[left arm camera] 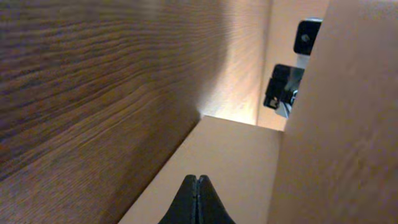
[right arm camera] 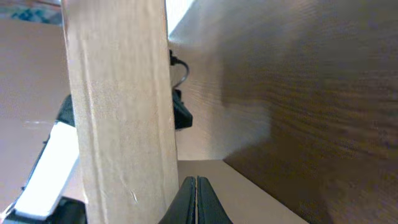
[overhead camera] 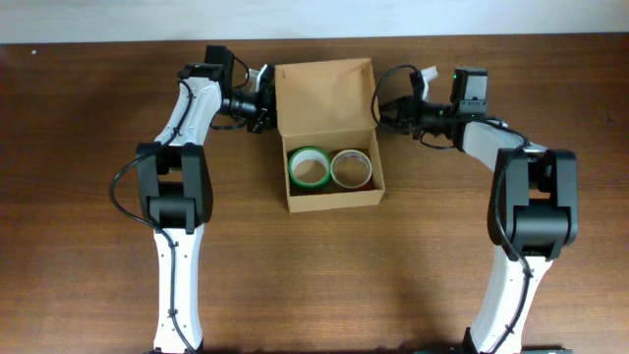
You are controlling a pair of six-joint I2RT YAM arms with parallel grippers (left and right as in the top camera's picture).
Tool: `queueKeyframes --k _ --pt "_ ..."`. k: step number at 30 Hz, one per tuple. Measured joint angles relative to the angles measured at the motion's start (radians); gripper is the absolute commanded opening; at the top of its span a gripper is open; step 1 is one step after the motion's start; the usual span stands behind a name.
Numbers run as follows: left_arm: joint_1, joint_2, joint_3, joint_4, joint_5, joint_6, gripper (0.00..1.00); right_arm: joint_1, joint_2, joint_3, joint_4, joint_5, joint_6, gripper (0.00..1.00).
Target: Pack container
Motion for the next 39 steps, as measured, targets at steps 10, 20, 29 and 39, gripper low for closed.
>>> queueKeyframes --k 10,20,29,39 --pt "0.023 0.000 0.069 0.004 0.086 0.104 0.02 0.000 0.000 0.000 0.272 -0.080 0.136 0.04" --pt "0.021 -0.002 0.121 -0.016 0.114 0.171 0.02 0.000 0.000 0.000 0.371 -0.103 0.250 0.04" --pt "0.016 -0.044 0.125 -0.210 0.113 0.299 0.02 0.002 0.000 0.019 0.404 -0.116 0.283 0.04" --pt "0.010 -0.126 0.125 -0.266 0.051 0.392 0.02 0.002 0.000 0.108 0.407 -0.145 0.290 0.04"
